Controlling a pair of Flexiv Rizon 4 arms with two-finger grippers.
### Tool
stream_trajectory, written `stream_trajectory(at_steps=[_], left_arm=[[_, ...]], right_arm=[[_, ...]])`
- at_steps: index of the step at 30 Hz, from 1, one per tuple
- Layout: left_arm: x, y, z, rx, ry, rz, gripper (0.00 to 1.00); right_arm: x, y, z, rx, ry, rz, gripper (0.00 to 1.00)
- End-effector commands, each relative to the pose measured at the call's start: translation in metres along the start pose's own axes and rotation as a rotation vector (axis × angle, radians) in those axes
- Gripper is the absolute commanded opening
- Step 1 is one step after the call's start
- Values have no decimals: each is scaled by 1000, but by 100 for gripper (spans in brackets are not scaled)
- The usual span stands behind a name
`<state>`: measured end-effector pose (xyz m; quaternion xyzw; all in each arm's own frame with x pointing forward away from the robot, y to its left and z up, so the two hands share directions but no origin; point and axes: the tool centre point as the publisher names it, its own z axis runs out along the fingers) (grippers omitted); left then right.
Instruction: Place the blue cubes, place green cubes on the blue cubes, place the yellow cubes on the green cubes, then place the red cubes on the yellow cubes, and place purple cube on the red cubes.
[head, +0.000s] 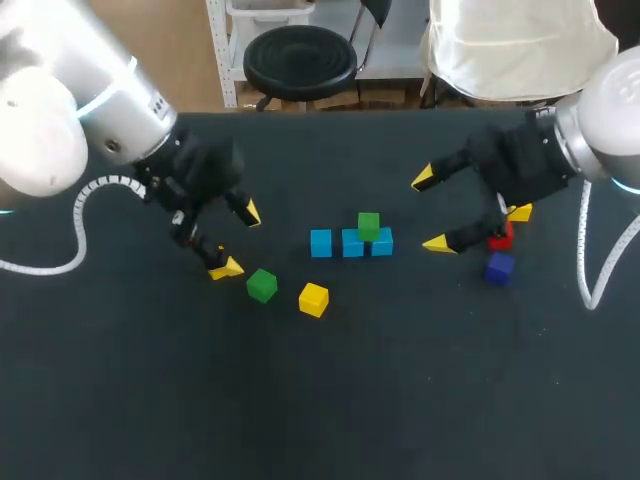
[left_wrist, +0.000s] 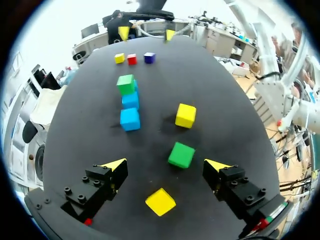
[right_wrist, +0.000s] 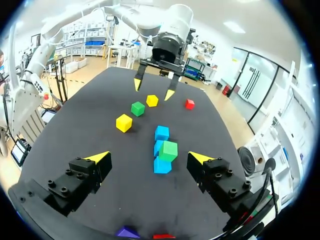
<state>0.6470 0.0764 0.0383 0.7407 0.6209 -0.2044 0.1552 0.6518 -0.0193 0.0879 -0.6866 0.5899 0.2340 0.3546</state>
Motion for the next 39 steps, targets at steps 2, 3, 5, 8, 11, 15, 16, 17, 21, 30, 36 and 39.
stream_trajectory(at_steps=[2, 3, 5, 8, 11, 15, 16, 17, 21, 30, 36, 39], left_arm=[[2, -1, -2, -1, 3, -2, 100], [2, -1, -2, -1, 3, -2, 100], [2, -1, -2, -1, 3, -2, 100], [2, -1, -2, -1, 3, -2, 100], [-2, -3, 1, 16, -35, 60, 100], [-9, -7, 16, 67, -13, 187, 100], [-9, -6, 17, 77, -16, 211, 100], [-9, -6, 19, 89, -20, 226, 100], [-4, 3, 22, 104, 0, 232, 100], [12, 7, 29, 120, -1, 230, 100], [20, -2, 34, 125, -20, 219, 100], [23, -6, 35, 125, -28, 212, 100]], right_arm=[[0, 0, 0, 1, -3, -1, 100], [0, 0, 0, 1, -3, -1, 100], [0, 0, 0, 1, -3, -1, 100], [0, 0, 0, 1, -3, -1, 100], [0, 0, 0, 1, -3, -1, 100], [0, 0, 0, 1, -3, -1, 100], [0, 0, 0, 1, -3, -1, 100], [0, 0, 0, 1, -3, -1, 100], [0, 0, 0, 1, -3, -1, 100], [0, 0, 0, 1, -3, -1, 100], [0, 0, 0, 1, -3, -1, 100], [0, 0, 0, 1, -3, -1, 100]])
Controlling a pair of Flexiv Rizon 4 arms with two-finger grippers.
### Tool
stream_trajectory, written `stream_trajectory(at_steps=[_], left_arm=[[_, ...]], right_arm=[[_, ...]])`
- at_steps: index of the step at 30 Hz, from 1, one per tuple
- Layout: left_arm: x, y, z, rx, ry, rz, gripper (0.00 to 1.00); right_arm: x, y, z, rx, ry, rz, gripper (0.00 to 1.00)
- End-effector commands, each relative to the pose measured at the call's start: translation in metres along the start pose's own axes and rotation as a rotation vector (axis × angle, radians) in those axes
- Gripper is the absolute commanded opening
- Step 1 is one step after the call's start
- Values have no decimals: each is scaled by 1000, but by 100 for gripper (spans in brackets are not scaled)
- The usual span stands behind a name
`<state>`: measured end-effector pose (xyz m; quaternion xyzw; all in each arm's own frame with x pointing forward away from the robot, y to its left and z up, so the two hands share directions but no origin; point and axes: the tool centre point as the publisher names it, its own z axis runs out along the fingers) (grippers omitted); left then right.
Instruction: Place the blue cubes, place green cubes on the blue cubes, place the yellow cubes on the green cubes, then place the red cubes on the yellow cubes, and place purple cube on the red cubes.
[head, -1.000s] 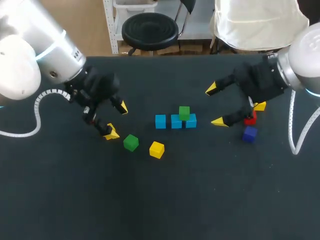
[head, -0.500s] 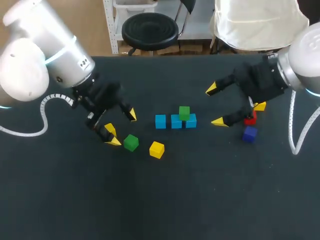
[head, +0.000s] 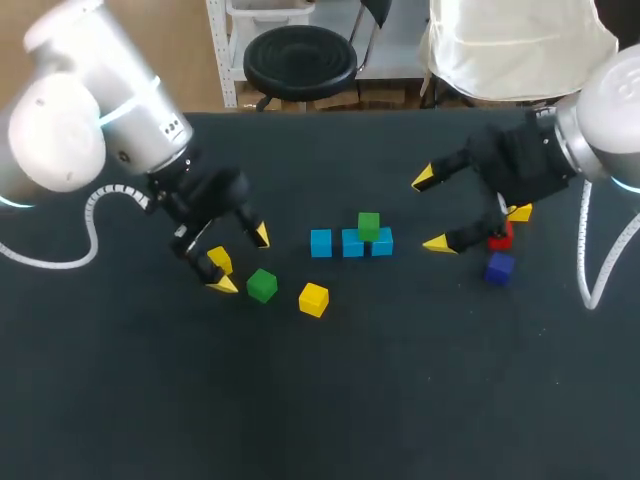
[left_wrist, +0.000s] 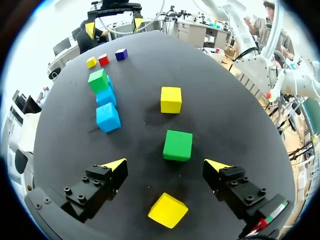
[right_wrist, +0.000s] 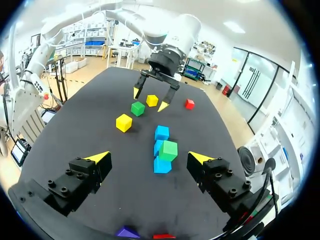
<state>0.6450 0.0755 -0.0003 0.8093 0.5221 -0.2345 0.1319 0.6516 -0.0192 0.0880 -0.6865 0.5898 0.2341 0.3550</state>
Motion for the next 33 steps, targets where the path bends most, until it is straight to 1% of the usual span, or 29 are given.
stream_trajectory(at_steps=[1, 6, 10, 13, 15, 16, 18, 19, 20, 21, 33], left_arm=[[4, -7, 2, -10, -14, -3, 100], [0, -9, 6, -6, -30, 12, 100], [-3, -7, 9, 1, -34, 23, 100], [-4, -6, 11, 5, -36, 28, 84], [-4, -6, 13, 8, -35, 28, 85], [-4, -6, 13, 9, -34, 28, 78], [-4, -6, 14, 11, -35, 29, 71], [-5, -6, 14, 10, -35, 29, 61], [-5, -6, 14, 10, -36, 30, 49], [-5, -6, 14, 10, -35, 30, 46], [-7, -7, 13, 6, -43, 33, 47]], right_arm=[[0, 0, 0, 0, -2, -1, 100], [0, 0, 0, 0, -2, -1, 100], [0, 0, 0, 0, -2, -1, 100], [0, 0, 0, 0, -2, -1, 100], [0, 0, 0, 0, -2, -1, 100], [0, 0, 0, 0, -2, -1, 100], [0, 0, 0, 0, -2, -1, 100], [0, 0, 0, 0, -2, -1, 100], [0, 0, 0, 0, -2, -1, 100], [0, 0, 0, 0, -2, -1, 100], [0, 0, 0, 0, -2, -1, 100]])
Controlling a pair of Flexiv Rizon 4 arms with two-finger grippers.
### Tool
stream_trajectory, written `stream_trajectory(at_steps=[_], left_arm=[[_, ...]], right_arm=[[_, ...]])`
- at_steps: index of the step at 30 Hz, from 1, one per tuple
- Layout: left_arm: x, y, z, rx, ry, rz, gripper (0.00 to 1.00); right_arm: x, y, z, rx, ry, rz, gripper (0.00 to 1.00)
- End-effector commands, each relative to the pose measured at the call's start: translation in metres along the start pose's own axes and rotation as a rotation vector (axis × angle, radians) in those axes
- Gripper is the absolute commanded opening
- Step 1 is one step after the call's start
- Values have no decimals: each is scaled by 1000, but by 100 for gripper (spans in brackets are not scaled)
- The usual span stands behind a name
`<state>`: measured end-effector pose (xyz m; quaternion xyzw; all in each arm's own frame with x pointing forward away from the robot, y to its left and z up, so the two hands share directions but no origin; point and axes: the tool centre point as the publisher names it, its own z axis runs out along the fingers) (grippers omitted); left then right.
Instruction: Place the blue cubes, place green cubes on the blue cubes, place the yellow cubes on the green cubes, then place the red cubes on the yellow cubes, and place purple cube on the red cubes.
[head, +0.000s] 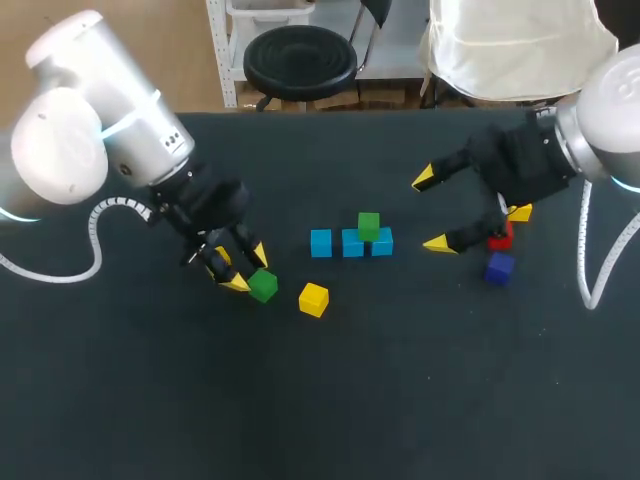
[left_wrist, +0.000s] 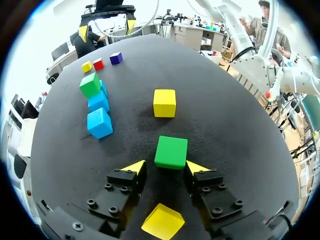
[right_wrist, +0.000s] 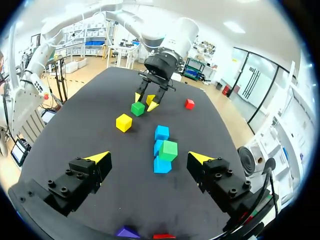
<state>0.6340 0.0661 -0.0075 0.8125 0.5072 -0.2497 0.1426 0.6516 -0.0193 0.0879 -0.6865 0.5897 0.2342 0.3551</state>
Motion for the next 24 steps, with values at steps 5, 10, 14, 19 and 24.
stream_trajectory(at_steps=[5, 10, 14, 19, 24], left_arm=[[-2, -2, -1, -1, -12, 13, 49], [-3, -3, -2, 0, -14, 20, 49], [-6, -4, -2, 5, -17, 26, 50], [-7, -5, 0, 15, -21, 31, 53], [-9, -6, 3, 19, -25, 33, 47]], right_arm=[[0, 0, 0, 0, -2, -1, 100], [0, 0, 0, 0, -2, -1, 100], [0, 0, 0, 0, -2, -1, 100], [0, 0, 0, 0, -2, -1, 100], [0, 0, 0, 0, -2, -1, 100]])
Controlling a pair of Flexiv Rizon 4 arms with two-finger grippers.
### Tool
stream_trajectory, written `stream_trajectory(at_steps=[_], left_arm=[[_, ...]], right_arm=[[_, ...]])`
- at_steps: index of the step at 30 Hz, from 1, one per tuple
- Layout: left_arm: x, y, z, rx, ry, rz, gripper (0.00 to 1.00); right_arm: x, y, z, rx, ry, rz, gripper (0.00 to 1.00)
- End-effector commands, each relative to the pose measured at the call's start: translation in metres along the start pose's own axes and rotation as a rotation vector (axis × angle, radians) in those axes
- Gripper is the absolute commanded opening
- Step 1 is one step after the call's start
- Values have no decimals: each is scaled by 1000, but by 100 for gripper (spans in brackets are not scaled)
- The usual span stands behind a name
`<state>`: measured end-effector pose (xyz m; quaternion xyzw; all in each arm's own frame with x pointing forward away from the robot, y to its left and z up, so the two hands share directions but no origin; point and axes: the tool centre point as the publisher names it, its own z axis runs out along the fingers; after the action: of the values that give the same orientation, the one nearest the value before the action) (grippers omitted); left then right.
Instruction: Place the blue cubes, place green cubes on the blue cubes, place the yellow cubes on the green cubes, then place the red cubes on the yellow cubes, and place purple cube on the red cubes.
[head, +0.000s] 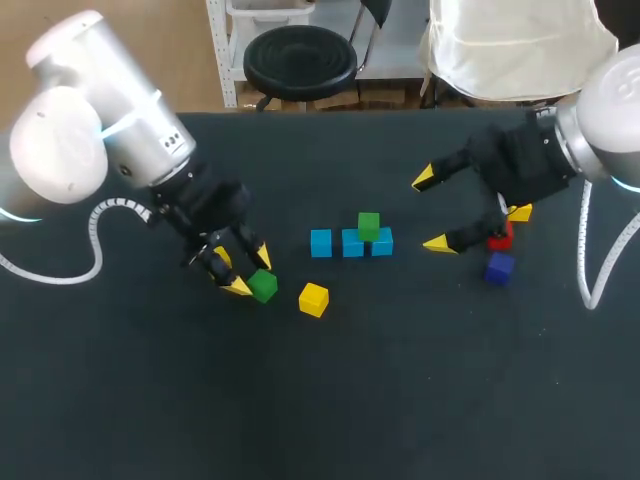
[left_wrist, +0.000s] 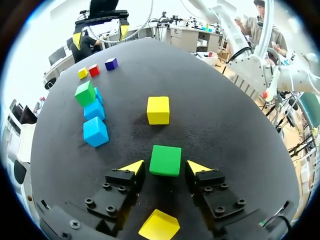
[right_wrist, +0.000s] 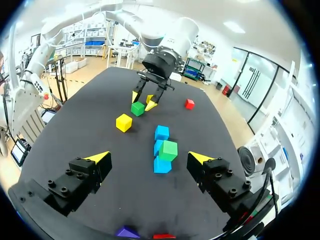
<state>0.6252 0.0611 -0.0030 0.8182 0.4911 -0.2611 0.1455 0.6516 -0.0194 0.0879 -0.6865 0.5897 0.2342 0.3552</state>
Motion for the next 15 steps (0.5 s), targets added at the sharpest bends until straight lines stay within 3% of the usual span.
stream_trajectory(at_steps=[1, 2, 5, 8, 15], left_arm=[[0, 0, 2, 3, -3, 3, 44], [0, 0, 3, 3, -4, 3, 37], [-1, 0, 3, -5, -10, -4, 0], [-4, 0, -1, -37, -29, -29, 0], [-12, 14, -21, -189, -2, -214, 0]], right_arm=[[0, 0, 0, 0, -2, -1, 100], [0, 0, 0, 0, -2, -1, 100], [0, 0, 0, 0, -2, -1, 100], [0, 0, 0, 0, -2, -1, 100], [0, 0, 0, 0, -2, -1, 100]])
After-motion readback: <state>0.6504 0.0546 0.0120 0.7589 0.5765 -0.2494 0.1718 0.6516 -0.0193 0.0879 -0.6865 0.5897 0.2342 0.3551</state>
